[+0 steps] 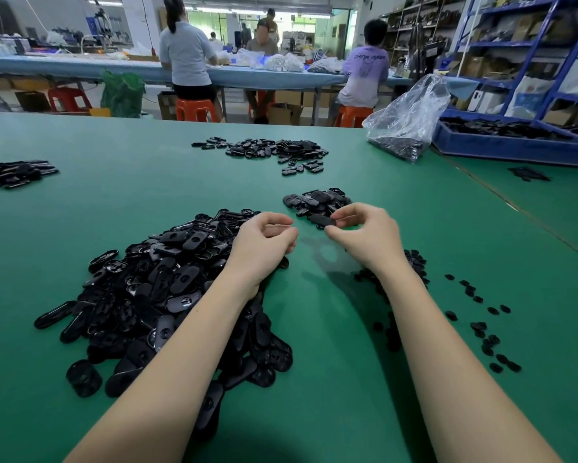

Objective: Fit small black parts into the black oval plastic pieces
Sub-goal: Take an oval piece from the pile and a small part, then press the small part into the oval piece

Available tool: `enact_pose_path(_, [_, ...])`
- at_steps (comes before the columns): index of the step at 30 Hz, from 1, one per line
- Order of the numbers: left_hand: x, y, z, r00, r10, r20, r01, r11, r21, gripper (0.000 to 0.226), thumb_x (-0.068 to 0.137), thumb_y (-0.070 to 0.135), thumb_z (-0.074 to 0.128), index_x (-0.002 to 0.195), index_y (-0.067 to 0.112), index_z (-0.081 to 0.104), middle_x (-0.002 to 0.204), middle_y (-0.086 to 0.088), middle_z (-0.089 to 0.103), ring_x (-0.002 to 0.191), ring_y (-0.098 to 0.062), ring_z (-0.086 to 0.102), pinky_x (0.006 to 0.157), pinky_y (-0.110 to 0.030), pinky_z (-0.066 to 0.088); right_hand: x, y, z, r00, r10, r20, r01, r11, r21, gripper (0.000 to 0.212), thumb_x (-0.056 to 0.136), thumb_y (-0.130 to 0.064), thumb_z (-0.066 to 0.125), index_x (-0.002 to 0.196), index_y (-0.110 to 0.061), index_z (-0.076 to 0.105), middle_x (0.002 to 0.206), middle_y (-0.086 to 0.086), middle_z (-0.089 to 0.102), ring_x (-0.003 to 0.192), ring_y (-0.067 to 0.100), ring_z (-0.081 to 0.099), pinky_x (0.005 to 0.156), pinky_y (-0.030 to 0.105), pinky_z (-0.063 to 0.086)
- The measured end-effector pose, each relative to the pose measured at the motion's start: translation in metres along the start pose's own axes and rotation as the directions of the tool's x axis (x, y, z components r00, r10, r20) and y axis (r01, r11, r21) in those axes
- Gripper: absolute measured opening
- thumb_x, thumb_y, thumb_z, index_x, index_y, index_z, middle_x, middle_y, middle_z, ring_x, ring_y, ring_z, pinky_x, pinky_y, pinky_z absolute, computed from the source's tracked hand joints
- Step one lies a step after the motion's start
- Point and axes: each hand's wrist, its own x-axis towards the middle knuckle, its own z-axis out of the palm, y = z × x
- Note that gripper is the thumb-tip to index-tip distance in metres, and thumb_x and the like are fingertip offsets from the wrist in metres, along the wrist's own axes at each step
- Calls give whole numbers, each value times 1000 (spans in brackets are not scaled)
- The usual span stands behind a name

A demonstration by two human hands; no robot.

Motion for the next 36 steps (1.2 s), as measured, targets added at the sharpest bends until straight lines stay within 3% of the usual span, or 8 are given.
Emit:
enact_pose_path(3, [5, 0, -4, 1000, 12, -16, -13, 1000, -20, 5, 91, 9, 69, 93, 14, 70, 81, -2, 73, 71, -9, 69, 73, -24, 60, 19, 1, 0, 987, 96, -131, -103, 994, -47, 15, 79, -36, 77, 92, -33, 73, 88, -17, 72, 90, 8, 67, 72, 26, 46])
enact_pose_path(6, [7, -2, -5, 1000, 0, -8, 0, 1000, -15, 4, 91, 10, 69, 90, 13, 70, 80, -1, 71, 73, -12, 69, 83, -32, 61, 42, -2, 6, 979, 149, -141, -170, 974, -148, 16, 81, -38, 75, 95, -31, 74, 99, -11, 75, 100, 16, 67, 76, 26, 43])
enact_pose_path(13, [8, -3, -7, 1000, 12, -11, -12, 1000, -23, 9, 94, 8, 63, 90, 14, 69, 87, -6, 72, 71, -10, 69, 73, -25, 60, 72, -5, 18, 973, 182, -144, -219, 927, -306, 21, 82, -40, 77, 98, -28, 75, 105, -1, 74, 93, 23, 62, 75, 27, 40])
enact_pose_path(19, [8, 1, -10, 1000, 0, -25, -1, 999, -34, 22, 97, 3, 51, 90, 13, 69, 93, -6, 72, 71, -8, 69, 72, -22, 59, 65, -4, 14, 978, 132, -163, -177, 938, -299, 30, 83, -43, 75, 108, -28, 72, 107, -5, 73, 107, 22, 66, 77, 27, 43])
enact_pose_path(23, [8, 1, -13, 997, 78, -29, -74, 990, 120, 23, 95, 5, 51, 91, 18, 69, 96, -3, 74, 73, -6, 68, 75, -23, 58, 42, -5, 9, 986, 100, -136, -131, 961, -244, 21, 83, -38, 70, 102, -29, 72, 99, -12, 73, 99, 17, 65, 74, 26, 42])
enact_pose_path(27, [6, 8, -26, 949, 305, 79, -291, 752, 591, 21, 92, 12, 60, 99, 26, 74, 93, 14, 71, 70, 8, 57, 72, -2, 39, 14, -1, 2, 993, 113, -38, -119, 971, -209, 9, 85, -36, 69, 91, -31, 72, 88, -16, 70, 91, 14, 64, 69, 27, 42])
enact_pose_path(32, [1, 8, -31, 954, 223, 199, -278, 423, 862, 30, 97, 28, 56, 123, 30, 70, 127, -1, 61, 123, -25, 45, 102, -40, 45, -8, 10, -1, 994, 104, -10, -105, 982, -160, 6, 84, -31, 67, 84, -30, 73, 78, -16, 70, 81, 7, 64, 61, 24, 42])
enact_pose_path(36, [-5, 4, -25, 958, 158, 237, -274, 274, 922, 33, 96, 43, 59, 128, 35, 65, 137, 1, 53, 130, -25, 39, 106, -40, 40, -10, 12, -1, 994, 109, -5, -109, 988, -113, 7, 83, -32, 66, 79, -31, 72, 75, -16, 71, 77, 5, 65, 64, 26, 49])
